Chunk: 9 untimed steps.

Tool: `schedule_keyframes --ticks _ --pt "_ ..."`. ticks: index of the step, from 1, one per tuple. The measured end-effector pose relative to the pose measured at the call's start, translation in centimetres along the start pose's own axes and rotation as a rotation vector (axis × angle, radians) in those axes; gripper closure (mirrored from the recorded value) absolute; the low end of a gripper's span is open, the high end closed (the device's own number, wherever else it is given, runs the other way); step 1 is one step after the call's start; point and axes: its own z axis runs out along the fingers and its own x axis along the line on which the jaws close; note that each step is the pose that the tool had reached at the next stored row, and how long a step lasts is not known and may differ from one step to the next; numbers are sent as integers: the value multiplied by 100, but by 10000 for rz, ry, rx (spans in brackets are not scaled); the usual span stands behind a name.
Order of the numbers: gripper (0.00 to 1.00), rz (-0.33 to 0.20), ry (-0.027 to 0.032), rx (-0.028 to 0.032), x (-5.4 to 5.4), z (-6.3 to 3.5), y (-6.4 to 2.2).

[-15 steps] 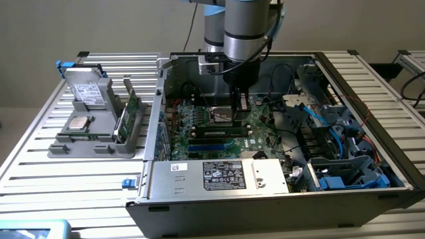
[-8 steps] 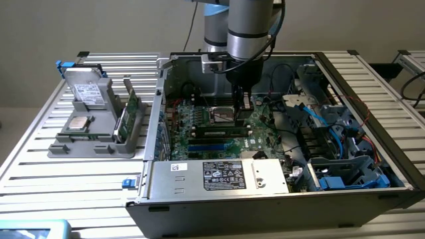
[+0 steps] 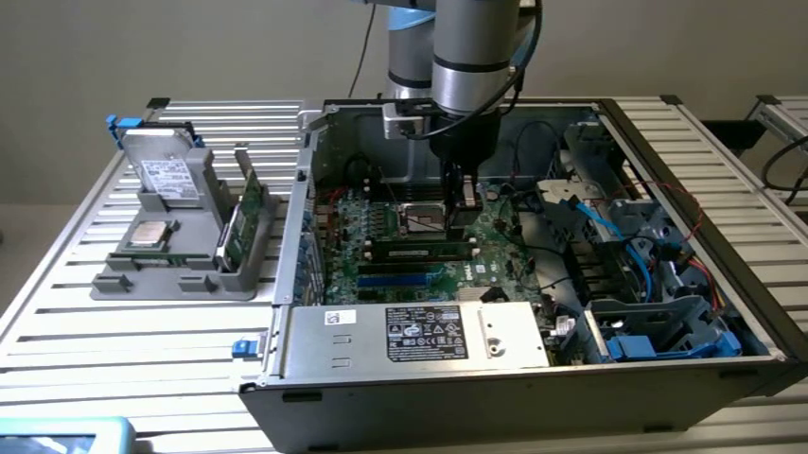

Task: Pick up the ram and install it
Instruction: 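Press down the ram until it locks into place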

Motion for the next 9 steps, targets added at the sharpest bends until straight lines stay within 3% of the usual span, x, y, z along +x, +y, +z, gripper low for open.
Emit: schedule_keyframes --ticks 4,9 --pt "89 0 12 -1 0 0 0" --pt "89 4 56 9 -1 7 1"
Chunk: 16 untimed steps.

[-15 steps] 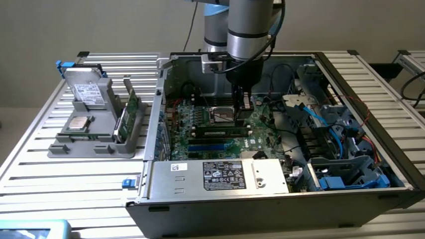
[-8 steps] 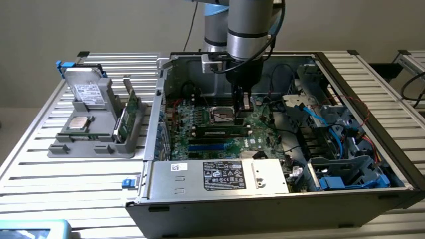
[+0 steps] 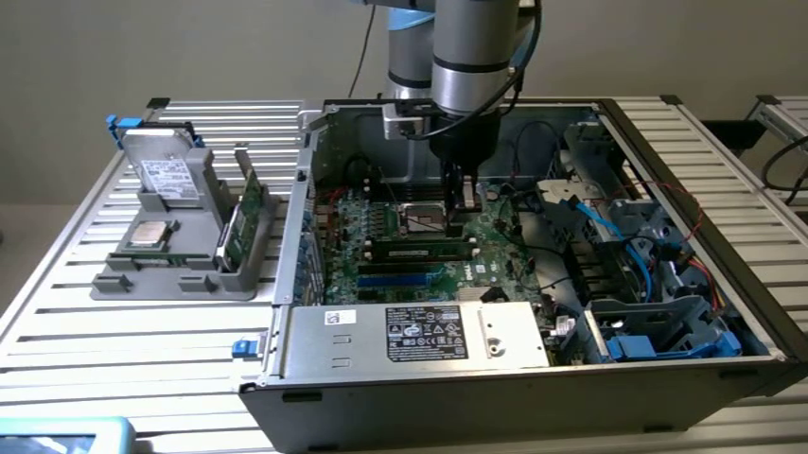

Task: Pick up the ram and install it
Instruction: 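Press down the ram until it locks into place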

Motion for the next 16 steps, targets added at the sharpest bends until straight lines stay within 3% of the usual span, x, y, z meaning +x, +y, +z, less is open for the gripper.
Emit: schedule_keyframes --ticks 5,12,16 --pt "89 6 95 68 -4 30 2" --pt "89 18 100 148 -10 74 34" --pt "89 24 101 160 -20 90 35"
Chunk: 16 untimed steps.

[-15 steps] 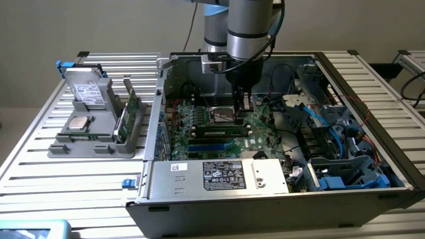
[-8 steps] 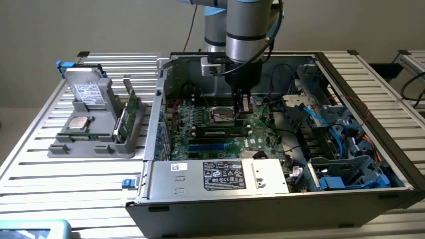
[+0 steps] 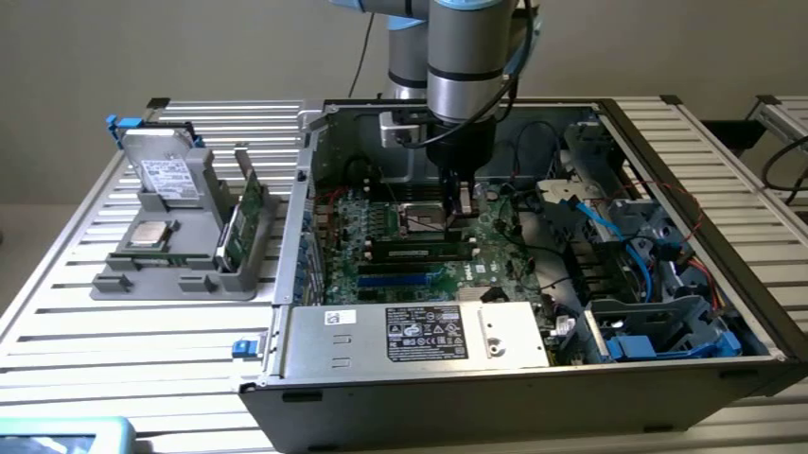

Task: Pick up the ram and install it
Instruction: 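Press down the ram until it locks into place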

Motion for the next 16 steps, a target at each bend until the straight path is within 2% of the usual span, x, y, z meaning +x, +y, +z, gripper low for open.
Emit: schedule_keyframes --ticks 11,16 --pt "89 44 3 0 -1 12 -18" --pt "89 178 8 -20 3 19 -18"
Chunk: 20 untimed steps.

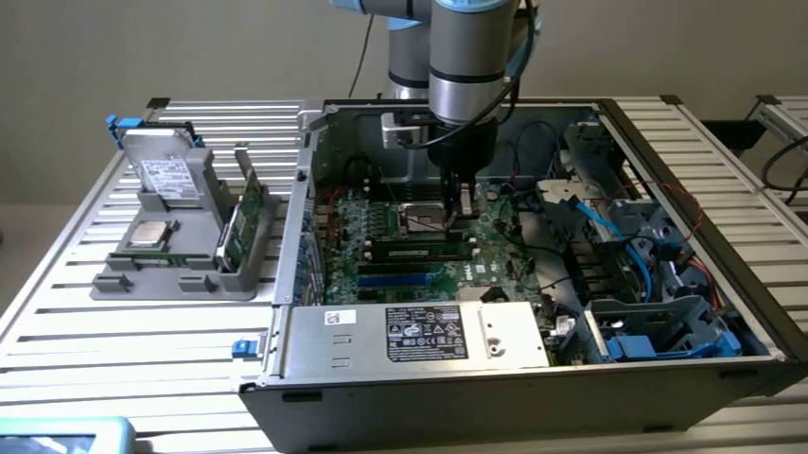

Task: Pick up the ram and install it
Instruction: 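Press down the ram until it locks into place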

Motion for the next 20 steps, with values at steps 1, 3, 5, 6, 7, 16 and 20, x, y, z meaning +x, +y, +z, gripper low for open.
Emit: schedule_keyframes --ticks 1,3,5,6,7,16,20 --pt "89 31 3 -5 0 0 0" --pt "89 69 -13 -12 0 3 0" --pt "89 80 -71 -14 0 5 0" --pt "89 82 -97 -14 0 5 0" --pt "89 83 -127 -15 0 6 0" --pt "89 117 -138 -19 10 9 -3" --pt "89 144 -131 -23 17 10 -6"
